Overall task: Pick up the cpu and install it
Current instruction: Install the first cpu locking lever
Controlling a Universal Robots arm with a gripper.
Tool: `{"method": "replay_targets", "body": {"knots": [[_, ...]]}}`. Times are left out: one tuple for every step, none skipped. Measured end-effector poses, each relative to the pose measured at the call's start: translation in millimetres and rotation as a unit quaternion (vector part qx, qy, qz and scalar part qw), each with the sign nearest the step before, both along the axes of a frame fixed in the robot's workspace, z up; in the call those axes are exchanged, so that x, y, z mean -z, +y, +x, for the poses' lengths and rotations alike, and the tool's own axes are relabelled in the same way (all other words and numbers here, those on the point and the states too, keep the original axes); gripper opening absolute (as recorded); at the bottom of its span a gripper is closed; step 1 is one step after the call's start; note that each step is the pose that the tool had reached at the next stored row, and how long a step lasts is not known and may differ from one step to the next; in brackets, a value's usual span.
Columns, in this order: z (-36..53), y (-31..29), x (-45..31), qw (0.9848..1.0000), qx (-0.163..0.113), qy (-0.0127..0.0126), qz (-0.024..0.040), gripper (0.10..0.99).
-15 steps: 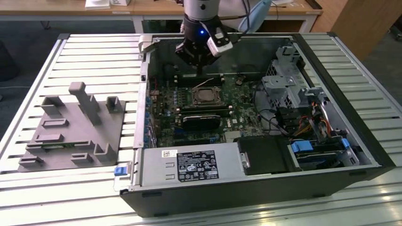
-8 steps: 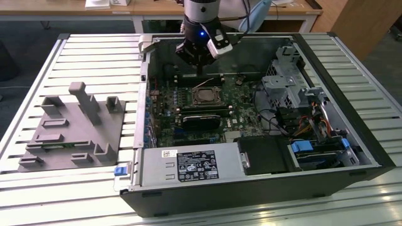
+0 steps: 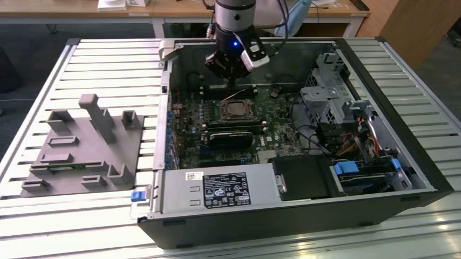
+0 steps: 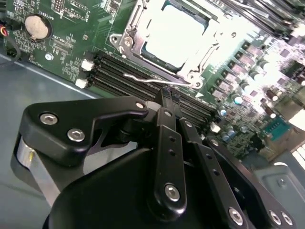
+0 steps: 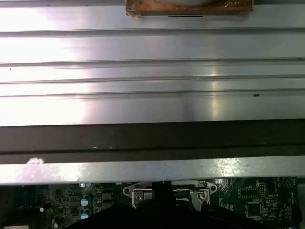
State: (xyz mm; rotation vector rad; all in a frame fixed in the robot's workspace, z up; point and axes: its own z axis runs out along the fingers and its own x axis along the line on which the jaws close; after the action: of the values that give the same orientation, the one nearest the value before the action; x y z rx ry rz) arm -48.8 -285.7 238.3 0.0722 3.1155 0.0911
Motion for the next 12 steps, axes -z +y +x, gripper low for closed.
{"method": "replay_targets", "body": {"knots": [[0.5,0.0,1.8,1.0,-0.001,0.0,-0.0001,0.106],[1.1,0.0,3.2,1.0,-0.002,0.0,-0.0002,0.106],[1.8,0.0,4.2,1.0,-0.003,0.0,-0.0002,0.106],[2.4,0.0,4.8,1.0,-0.006,0.0,-0.0002,0.106],[2.8,0.0,5.2,0.9999,-0.011,0.0,-0.0001,0.106],[3.2,0.0,5.6,0.9999,-0.017,0.0,-0.0002,0.106],[3.7,0.0,6.0,0.9998,-0.02,0.0,-0.0002,0.106],[4.6,0.0,6.4,0.9998,-0.021,0.0001,-0.0002,0.106],[5.5,0.1,6.9,0.9998,-0.021,0.0001,-0.0002,0.106],[6.3,0.1,7.5,0.9998,-0.021,0.0,-0.0001,0.106],[7.0,0.2,8.1,0.9998,-0.021,0.0,-0.0001,0.106],[7.5,0.2,8.8,0.9998,-0.021,0.0,-0.0001,0.106]]}}
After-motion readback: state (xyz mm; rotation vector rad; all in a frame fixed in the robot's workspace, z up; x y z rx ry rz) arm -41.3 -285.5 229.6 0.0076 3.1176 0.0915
